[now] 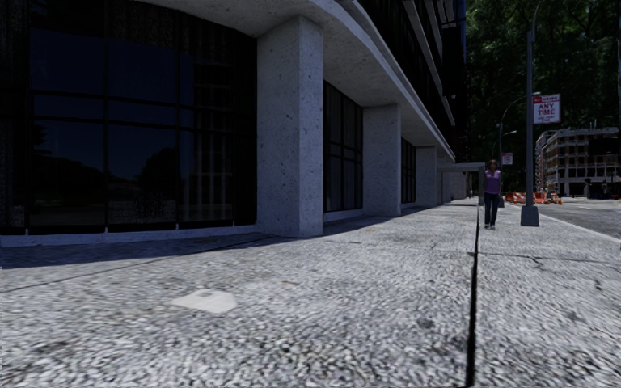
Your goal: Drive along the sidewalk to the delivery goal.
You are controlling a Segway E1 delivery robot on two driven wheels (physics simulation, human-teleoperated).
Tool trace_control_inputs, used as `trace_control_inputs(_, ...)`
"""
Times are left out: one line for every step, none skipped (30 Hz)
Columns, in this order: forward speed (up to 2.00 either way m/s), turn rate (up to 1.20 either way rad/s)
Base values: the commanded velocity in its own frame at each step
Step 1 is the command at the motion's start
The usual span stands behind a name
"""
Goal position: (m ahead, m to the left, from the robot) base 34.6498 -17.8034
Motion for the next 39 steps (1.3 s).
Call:
trace_control_inputs(1.95,-0.35)
trace_control_inputs(1.95,-0.35)
trace_control_inputs(1.95,-0.35)
trace_control_inputs(1.95,-0.35)
trace_control_inputs(1.95,-0.35)
trace_control_inputs(1.95,-0.35)
trace_control_inputs(1.95,-0.35)
trace_control_inputs(1.95,-0.35)
trace_control_inputs(1.95,-0.35)
trace_control_inputs(1.95,-0.35)
trace_control_inputs(1.95,-0.35)
trace_control_inputs(1.95,-0.37)
trace_control_inputs(1.95,-0.41)
trace_control_inputs(1.95,-0.42)
trace_control_inputs(1.95,-0.42)
trace_control_inputs(1.95,-0.42)
trace_control_inputs(1.95,-0.42)
trace_control_inputs(1.95,-0.42)
trace_control_inputs(1.95,-0.43)
trace_control_inputs(1.95,-0.43)
trace_control_inputs(1.95,-0.43)
trace_control_inputs(1.95,-0.43)
trace_control_inputs(1.95,-0.43)
trace_control_inputs(1.95,-0.43)
trace_control_inputs(1.95,-0.43)
trace_control_inputs(1.95,-0.43)
trace_control_inputs(1.95,-0.43)
trace_control_inputs(1.95,-0.43)
trace_control_inputs(1.95,-0.43)
trace_control_inputs(1.95,-0.43)
trace_control_inputs(1.95,-0.43)
trace_control_inputs(1.95,-0.43)
trace_control_inputs(1.95,-0.43)
trace_control_inputs(1.95,-0.43)
trace_control_inputs(1.95,-0.43)
trace_control_inputs(1.95,-0.43)
trace_control_inputs(1.95,-0.43)
trace_control_inputs(1.95,-0.43)
trace_control_inputs(1.95,-0.43)
